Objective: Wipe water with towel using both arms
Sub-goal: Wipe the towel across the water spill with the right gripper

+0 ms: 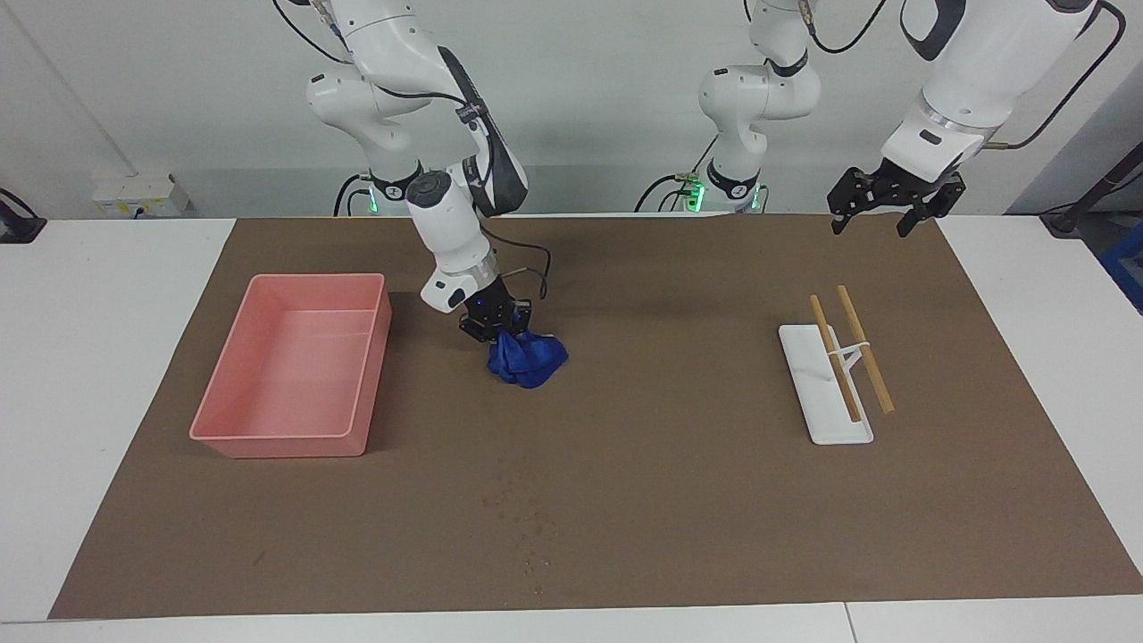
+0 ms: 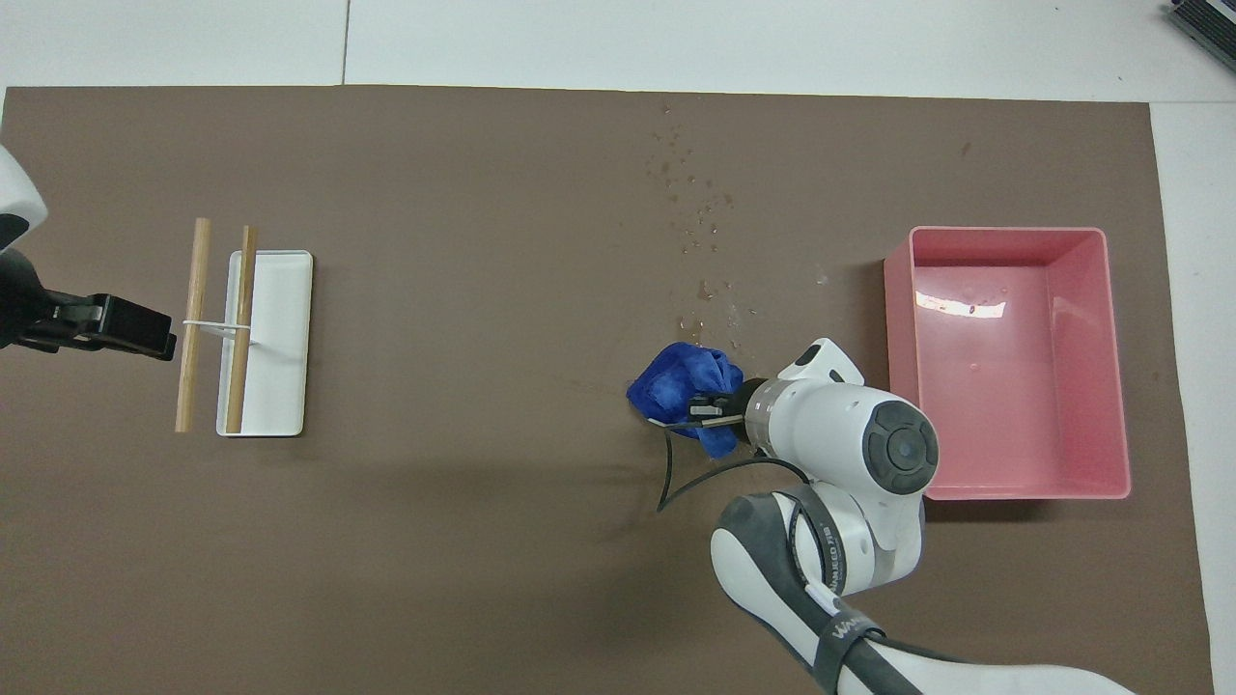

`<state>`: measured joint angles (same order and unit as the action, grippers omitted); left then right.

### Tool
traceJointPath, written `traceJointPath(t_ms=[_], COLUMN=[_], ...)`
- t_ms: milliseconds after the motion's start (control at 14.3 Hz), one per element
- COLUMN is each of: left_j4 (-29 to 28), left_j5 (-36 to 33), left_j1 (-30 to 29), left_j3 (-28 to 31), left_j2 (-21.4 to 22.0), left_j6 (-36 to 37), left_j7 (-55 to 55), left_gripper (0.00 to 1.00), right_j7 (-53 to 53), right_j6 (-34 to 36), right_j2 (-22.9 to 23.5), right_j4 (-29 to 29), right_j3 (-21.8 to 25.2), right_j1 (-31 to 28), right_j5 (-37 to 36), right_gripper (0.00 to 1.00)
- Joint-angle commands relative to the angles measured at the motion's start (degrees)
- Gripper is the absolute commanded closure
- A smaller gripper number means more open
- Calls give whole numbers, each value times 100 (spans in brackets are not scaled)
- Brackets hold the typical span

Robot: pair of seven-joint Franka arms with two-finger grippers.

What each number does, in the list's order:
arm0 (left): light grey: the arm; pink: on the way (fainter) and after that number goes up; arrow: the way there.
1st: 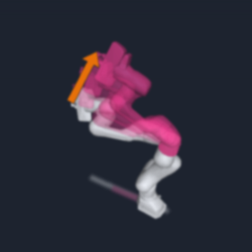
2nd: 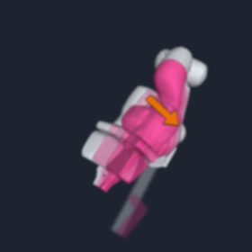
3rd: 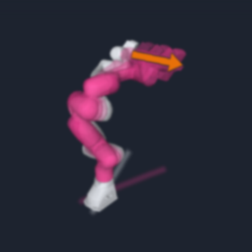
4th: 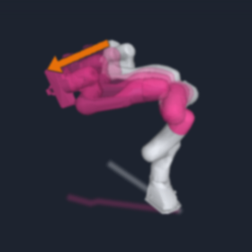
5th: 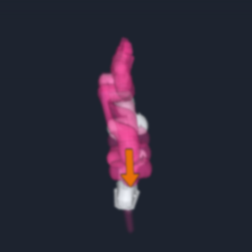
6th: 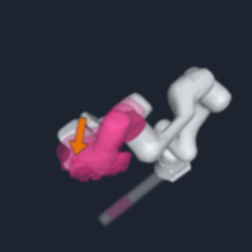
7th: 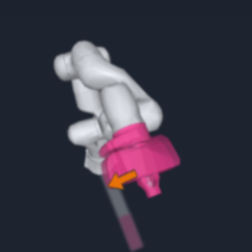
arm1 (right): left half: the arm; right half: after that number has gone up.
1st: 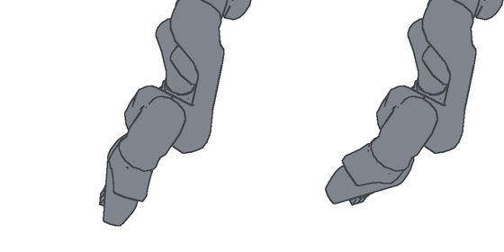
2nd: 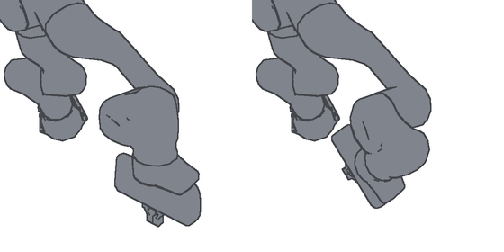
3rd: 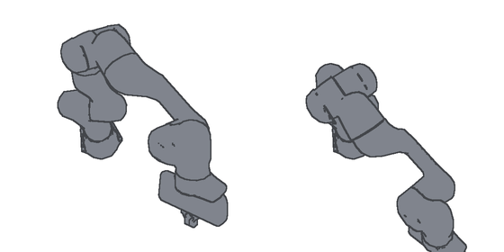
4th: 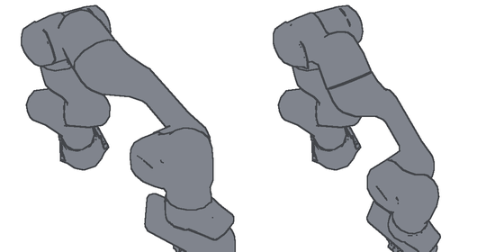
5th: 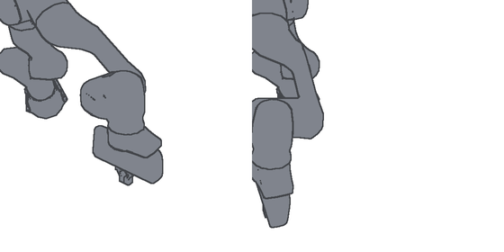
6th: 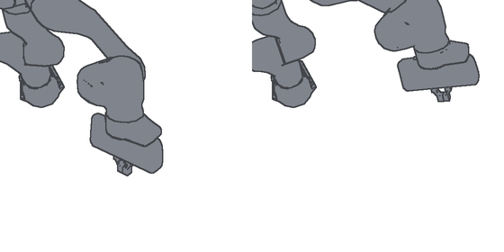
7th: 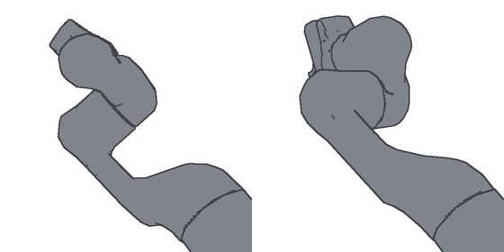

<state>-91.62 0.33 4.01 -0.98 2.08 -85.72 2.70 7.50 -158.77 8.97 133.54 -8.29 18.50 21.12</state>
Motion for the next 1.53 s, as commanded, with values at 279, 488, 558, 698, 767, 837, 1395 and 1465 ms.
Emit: traceJointPath(t_ms=[279,488,558,698,767,837,1395,1465], left_j4=[-119,-119,-119,-119,-119,-119,-119,-119], left_j5=[73,73,73,73,73,73,73,73], left_j1=[-75,-75,-67,-67,-67,-67,-67,-67], left_j3=[-25,-25,-25,-25,-25,-25,-25,-25], left_j2=[117,117,117,117,126,117,117,117], left_j6=[-33,20,29,11,11,11,11,11], left_j7=[108,108,108,108,108,108,108,108], left_gripper=[0,0,0,0,0,0,0,0], right_j7=[-196,-205,-205,-187,-187,-187,-134,-126], right_j6=[-926,-945,-954,-937,-910,-910,-840,-692], right_j2=[1272,1826,1993,2362,2494,2583,952,592], right_j4=[-1284,-2119,-2365,-3006,-3279,-3412,-2045,-1834], right_j3=[-24,-6,2,3,20,20,20,29], right_j1=[-277,-295,-338,-374,-383,-417,-620,-637], right_j5=[15,-64,-64,-64,-64,-64,-56,-56], right_gripper=[100,100,100,100,100,100,100,100])
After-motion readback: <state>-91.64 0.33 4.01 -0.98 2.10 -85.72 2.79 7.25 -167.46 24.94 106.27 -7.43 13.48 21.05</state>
